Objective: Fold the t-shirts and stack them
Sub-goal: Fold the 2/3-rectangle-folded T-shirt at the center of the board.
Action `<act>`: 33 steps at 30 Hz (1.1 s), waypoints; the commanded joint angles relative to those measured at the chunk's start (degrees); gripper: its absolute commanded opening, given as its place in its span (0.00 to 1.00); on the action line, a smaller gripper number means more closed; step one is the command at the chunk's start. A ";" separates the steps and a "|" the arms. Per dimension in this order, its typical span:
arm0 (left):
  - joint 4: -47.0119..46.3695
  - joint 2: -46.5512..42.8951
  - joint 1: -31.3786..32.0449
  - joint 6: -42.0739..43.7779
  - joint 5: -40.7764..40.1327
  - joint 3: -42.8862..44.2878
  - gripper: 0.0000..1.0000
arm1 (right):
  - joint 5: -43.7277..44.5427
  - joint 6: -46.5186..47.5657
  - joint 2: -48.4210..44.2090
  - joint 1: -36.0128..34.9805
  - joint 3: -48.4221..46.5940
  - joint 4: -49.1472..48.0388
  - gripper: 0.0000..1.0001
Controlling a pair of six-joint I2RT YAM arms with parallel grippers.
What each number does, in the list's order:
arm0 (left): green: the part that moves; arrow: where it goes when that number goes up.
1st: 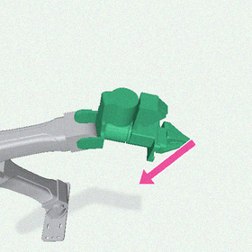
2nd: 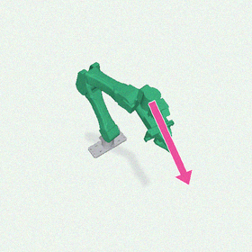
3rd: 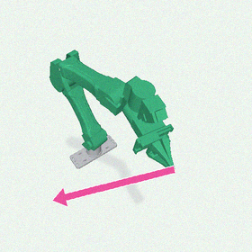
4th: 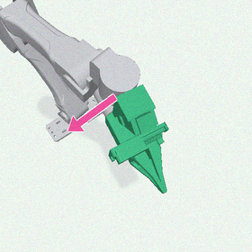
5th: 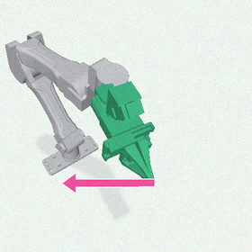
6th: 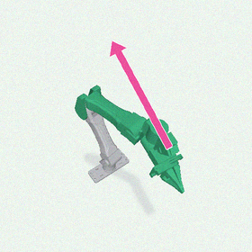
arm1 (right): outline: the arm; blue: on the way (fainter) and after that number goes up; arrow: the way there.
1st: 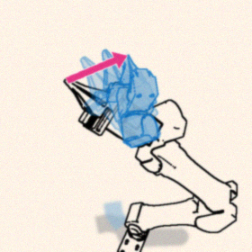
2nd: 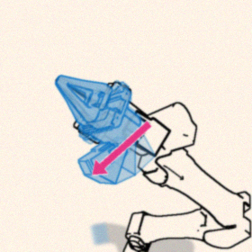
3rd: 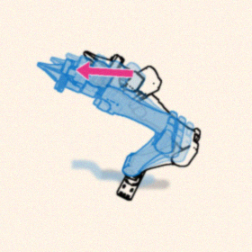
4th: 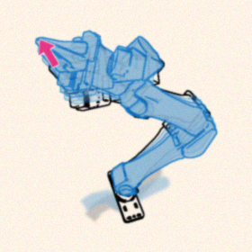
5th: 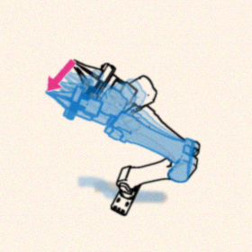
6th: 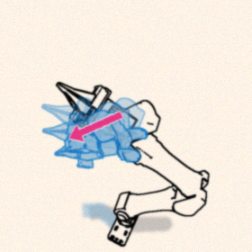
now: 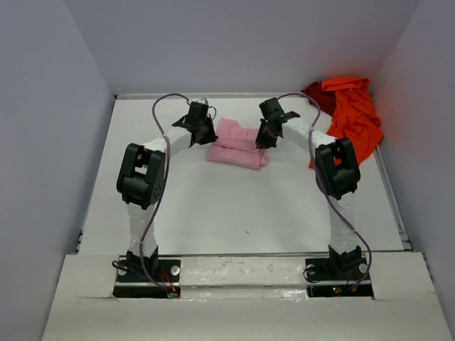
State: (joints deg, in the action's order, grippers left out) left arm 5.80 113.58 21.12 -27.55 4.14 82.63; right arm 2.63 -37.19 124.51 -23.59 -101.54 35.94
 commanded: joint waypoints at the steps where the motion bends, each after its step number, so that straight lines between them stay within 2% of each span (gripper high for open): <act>1: -2.73 4.97 -1.70 2.15 0.25 8.41 0.00 | 5.19 -0.69 1.35 2.41 -2.00 -8.60 0.00; 6: -2.29 11.39 -2.23 2.59 1.83 15.97 0.00 | 4.14 1.41 5.30 3.56 -5.51 -10.28 0.00; 8: -2.37 13.42 -2.32 1.98 2.01 18.70 0.08 | 4.82 1.07 6.09 4.08 -6.92 -8.45 0.00; 9: -2.11 14.03 -2.32 2.15 1.92 19.66 0.23 | 4.75 1.41 5.75 4.08 -6.40 -8.26 0.24; 10: -2.02 14.73 -2.32 2.32 1.05 21.07 0.31 | 4.66 1.94 5.31 4.08 -6.22 -8.26 0.38; 12: -1.59 13.61 -2.40 2.41 -0.79 21.61 0.46 | 4.93 3.96 2.78 4.08 -4.03 -9.04 0.55; 14: -3.94 11.15 -2.32 2.15 -1.94 19.60 0.53 | 5.28 6.50 0.31 4.08 -1.05 -10.70 0.60; 18: -7.28 2.63 -1.27 1.45 -8.08 10.91 0.57 | 3.00 8.36 -5.32 4.08 2.30 -11.59 0.63; 26: -5.80 -16.27 3.13 -0.75 -9.59 -3.25 0.57 | -1.13 8.63 -11.21 1.45 3.10 -8.97 0.65; 28: -1.33 -21.54 4.36 -0.93 -8.98 -6.33 0.57 | -2.19 8.80 -11.39 0.83 2.14 -7.73 0.65; 29: 2.86 -30.17 6.80 -1.80 -10.11 -11.56 0.57 | -7.41 8.28 -9.48 -0.30 -0.91 -5.56 0.65; 30: 4.29 -30.26 6.82 -1.80 -10.12 -11.61 0.57 | -8.34 8.27 -9.46 -0.31 -2.25 -4.58 0.65; 33: 8.86 -40.60 8.75 -6.54 -11.08 -18.10 0.57 | -13.60 6.17 -5.69 -0.83 -6.20 -3.17 0.65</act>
State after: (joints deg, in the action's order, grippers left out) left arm 6.20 83.24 28.01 -29.74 -4.78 70.37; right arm -2.68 -29.74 115.96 -23.31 -101.84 30.39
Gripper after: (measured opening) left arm 0.571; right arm 0.650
